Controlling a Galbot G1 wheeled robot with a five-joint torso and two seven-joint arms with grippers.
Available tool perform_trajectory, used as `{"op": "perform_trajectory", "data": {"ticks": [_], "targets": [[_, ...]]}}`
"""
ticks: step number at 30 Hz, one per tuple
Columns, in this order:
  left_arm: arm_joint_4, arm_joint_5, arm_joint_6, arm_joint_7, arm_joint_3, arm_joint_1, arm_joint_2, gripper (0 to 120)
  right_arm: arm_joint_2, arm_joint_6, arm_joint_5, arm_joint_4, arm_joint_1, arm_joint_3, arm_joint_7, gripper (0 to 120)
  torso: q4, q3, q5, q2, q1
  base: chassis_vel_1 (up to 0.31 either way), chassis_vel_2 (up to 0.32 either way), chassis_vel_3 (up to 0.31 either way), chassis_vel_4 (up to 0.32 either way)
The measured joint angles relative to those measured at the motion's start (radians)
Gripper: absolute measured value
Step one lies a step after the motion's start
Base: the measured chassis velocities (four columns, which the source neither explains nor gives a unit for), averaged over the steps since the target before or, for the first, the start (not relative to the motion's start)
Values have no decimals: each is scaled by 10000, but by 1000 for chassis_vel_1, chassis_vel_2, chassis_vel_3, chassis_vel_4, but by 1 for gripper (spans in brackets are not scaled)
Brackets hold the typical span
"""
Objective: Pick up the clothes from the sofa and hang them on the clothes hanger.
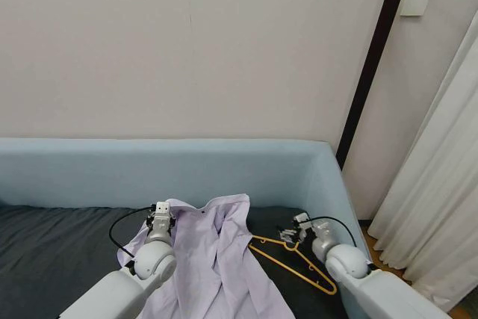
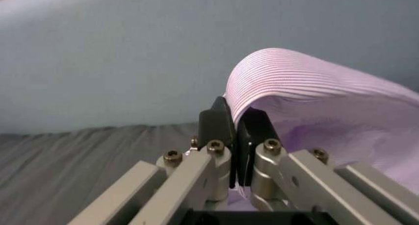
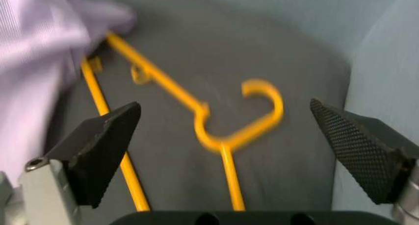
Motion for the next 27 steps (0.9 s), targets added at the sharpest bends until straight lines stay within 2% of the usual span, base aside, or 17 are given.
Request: {"op": "perform_trajectory", "data": {"ticks": [2,6,11,18,22,23,24,27], "targets": [[-54,71,-144,87,127,-50,17,0,-112,5,-531,-731,-73,246,-1204,100,-5,0,-1,0,0,0,0,0,0],[-83,213,-239,168,225,-38,58,0,-136,297,-1224,-1345,-151,316,-2042,100,-9,-1,-1,0,0,0,0,0,0],[-37,309,-291,228,373,-68,20,0,97,400,-1702,-1801,-149,327,-2277,100,2,0,0,0,-1,0,0,0,0],[145,338,-352,304,961,-491,-112,0,509,442,-2098,-2706,-10,444,-2234,99,-5,0,-3,0,0,0,0,0,0],[279,332,-384,320,1334,-796,-196,0,653,568,-2090,-3179,39,674,-2232,90,0,0,-1,0,0,0,0,0,0],[325,327,-392,323,1424,-870,-231,0,696,582,-2008,-3306,79,720,-2235,83,-2,0,-1,0,0,0,0,0,0],[325,327,-392,323,1424,-870,-231,0,696,582,-2008,-3306,79,720,-2235,83,-2,0,-1,0,0,0,0,0,0],[437,314,-415,328,1518,-969,-282,0,835,586,-1944,-3610,249,714,-2275,70,-4,0,-3,0,0,0,0,0,0]]}}
